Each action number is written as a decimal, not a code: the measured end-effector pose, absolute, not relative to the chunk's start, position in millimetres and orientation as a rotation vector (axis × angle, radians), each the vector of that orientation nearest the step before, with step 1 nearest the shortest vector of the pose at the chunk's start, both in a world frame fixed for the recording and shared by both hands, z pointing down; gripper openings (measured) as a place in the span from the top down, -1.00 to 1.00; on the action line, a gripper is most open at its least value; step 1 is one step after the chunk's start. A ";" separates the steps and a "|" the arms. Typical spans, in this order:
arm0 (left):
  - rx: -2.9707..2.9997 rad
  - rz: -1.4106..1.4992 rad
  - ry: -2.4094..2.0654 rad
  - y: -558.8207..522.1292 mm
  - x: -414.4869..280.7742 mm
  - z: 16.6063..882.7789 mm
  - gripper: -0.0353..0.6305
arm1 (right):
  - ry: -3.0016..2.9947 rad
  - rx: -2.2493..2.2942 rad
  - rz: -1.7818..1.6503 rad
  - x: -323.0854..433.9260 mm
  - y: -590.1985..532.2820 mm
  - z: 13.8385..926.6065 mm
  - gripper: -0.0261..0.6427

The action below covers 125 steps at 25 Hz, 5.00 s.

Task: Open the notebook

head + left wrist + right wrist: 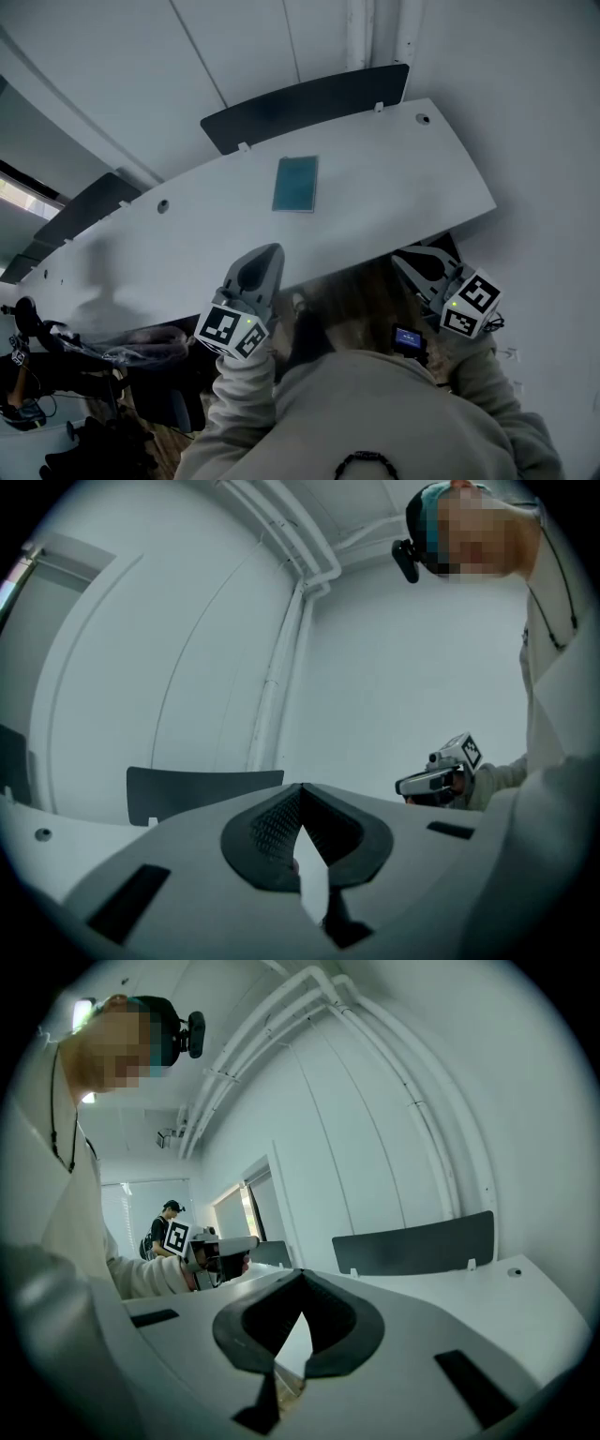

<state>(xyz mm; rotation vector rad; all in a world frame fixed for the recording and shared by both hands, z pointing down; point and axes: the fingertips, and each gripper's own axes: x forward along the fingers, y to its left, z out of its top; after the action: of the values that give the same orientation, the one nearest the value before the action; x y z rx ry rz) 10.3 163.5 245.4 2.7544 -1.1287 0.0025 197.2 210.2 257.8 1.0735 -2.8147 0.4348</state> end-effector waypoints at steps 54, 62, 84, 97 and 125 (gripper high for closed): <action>2.703 0.131 -1.091 -106.3 -89.6 267.5 0.90 | -2.777 0.930 0.334 61.0 -123.5 239.2 0.86; 2.704 0.093 -1.138 -119.0 -86.7 248.8 0.90 | -2.802 0.834 0.367 46.0 -126.0 248.0 0.86; 2.676 0.251 -1.133 -122.4 -73.7 292.9 0.90 | -2.734 0.863 0.508 56.4 -145.8 298.2 0.86; 2.592 0.264 -1.080 -136.9 -63.0 325.9 0.90 | -2.706 0.878 0.587 65.8 -156.4 336.2 0.86; 2.555 0.218 -1.131 -144.5 -51.1 346.0 0.90 | -2.663 0.865 0.679 78.4 -157.6 381.5 0.86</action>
<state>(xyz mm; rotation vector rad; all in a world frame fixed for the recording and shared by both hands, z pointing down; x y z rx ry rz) -51.1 -144.5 346.0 2.5555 -1.1314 0.2183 78.4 -157.6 381.5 0.8646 -2.6635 0.6793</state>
